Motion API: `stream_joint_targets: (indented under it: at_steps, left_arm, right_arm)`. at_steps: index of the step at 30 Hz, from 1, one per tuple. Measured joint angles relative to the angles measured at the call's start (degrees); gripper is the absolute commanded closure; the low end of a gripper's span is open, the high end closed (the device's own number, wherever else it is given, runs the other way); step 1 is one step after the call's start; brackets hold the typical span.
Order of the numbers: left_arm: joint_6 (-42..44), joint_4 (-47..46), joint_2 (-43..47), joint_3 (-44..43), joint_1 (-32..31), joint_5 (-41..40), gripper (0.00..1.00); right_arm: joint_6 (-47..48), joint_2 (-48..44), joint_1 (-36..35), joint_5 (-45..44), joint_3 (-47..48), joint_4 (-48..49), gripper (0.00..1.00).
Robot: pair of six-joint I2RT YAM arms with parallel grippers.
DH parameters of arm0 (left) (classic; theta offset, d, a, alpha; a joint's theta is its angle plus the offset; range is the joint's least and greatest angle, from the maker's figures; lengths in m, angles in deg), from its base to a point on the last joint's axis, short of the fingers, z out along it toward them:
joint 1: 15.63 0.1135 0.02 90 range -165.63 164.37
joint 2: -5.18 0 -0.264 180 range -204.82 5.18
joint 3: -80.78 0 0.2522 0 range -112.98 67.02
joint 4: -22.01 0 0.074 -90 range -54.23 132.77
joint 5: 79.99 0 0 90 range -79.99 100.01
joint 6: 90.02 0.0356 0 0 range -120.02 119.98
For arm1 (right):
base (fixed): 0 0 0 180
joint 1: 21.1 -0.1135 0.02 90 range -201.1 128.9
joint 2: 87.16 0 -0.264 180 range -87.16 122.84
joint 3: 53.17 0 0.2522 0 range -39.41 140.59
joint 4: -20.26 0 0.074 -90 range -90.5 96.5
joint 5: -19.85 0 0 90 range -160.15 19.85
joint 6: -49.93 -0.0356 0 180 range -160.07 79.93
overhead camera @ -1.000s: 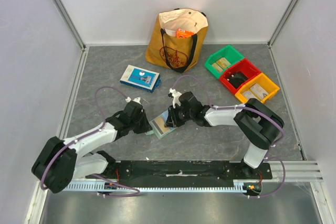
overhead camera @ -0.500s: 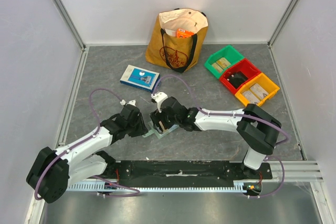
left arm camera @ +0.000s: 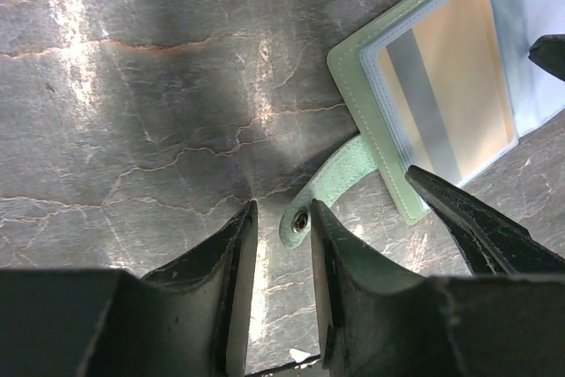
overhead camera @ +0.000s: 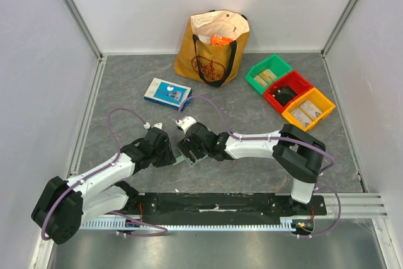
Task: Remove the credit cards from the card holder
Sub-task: Remove the credit card from the card holder.
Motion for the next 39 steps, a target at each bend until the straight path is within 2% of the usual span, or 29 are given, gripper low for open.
stream_joint_targets:
  at_steps: [6, 13, 20, 27, 39]
  left_arm:
    - [0.0, -1.1, -0.7, 0.0, -0.1, 1.5, 0.82]
    - [0.0, -1.7, -0.8, 0.4, -0.1, 3.2, 0.82]
    - [0.0, -2.7, -0.8, 1.1, -0.2, 4.5, 0.75]
    - [-0.1, -3.3, -0.8, 1.6, -0.2, 4.8, 0.98]
    - [-0.1, -3.4, -0.3, 1.6, -0.3, 4.8, 0.98]
  right_arm:
    - [0.3, 0.0, -0.3, -1.9, 0.6, -0.9, 0.15]
    - [0.9, 0.8, -1.0, -3.9, 1.5, -2.1, 0.15]
    - [1.0, 1.0, -2.0, -4.1, 2.5, -2.8, 0.15]
    - [1.2, 1.6, -2.3, -5.9, 3.0, -3.5, 0.15]
    - [1.8, 1.5, -2.4, -10.1, 3.5, -5.5, 0.18]
